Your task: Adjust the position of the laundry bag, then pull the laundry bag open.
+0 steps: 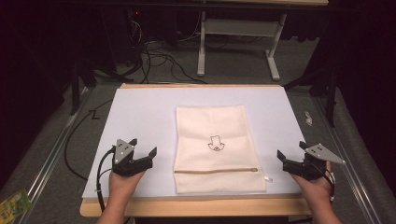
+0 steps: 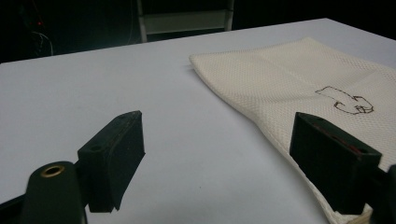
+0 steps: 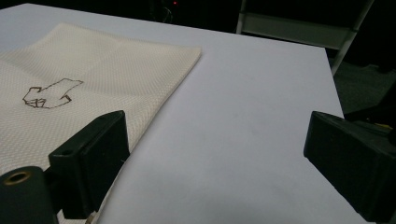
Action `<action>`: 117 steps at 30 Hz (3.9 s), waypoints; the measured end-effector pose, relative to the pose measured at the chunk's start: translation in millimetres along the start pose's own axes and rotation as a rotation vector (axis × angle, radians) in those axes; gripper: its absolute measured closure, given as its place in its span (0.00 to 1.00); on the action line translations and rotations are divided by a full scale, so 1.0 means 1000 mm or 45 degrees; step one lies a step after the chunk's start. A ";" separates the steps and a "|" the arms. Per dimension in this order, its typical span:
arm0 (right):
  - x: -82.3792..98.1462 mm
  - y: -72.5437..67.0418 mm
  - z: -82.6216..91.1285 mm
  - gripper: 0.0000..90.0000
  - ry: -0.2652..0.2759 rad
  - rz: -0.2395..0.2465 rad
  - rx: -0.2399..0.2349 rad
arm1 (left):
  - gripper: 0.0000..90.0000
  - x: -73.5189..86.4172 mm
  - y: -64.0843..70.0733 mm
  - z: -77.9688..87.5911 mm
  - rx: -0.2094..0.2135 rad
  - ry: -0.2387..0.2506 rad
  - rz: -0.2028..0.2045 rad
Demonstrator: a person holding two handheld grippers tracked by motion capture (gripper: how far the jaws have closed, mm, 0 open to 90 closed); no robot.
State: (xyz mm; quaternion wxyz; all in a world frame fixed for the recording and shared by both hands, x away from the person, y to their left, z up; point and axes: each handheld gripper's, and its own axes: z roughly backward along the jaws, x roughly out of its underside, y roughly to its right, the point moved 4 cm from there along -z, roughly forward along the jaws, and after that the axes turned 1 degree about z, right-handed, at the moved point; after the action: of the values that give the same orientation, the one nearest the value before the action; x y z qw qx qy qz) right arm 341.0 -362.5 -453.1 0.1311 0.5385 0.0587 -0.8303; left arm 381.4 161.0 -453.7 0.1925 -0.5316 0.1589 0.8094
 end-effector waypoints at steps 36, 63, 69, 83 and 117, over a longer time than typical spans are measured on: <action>0.022 -0.066 -0.061 0.94 -0.447 0.115 -0.336 | 0.93 0.033 0.075 -0.067 0.274 -0.460 -0.135; 0.018 -0.045 0.007 0.56 -0.297 -0.030 -0.306 | 0.40 0.003 0.090 -0.029 0.287 -0.183 -0.133; 0.024 -0.045 0.001 0.60 -0.336 -0.070 -0.361 | 0.39 0.006 0.095 -0.026 0.253 -0.190 -0.160; 0.043 -0.067 -0.013 0.71 -0.504 0.016 -0.421 | 0.43 0.014 0.100 -0.031 0.242 -0.165 -0.198; 0.017 -0.076 -0.003 0.93 -0.339 0.083 -0.425 | 0.77 0.005 0.254 -0.100 0.735 -0.360 -0.057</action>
State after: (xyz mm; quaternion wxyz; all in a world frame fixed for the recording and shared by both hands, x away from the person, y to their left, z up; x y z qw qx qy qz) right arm 315.6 -291.3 -473.6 0.2517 0.3966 0.1602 -0.8682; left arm 337.3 -106.7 -483.8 0.3732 -0.3407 0.3420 0.7922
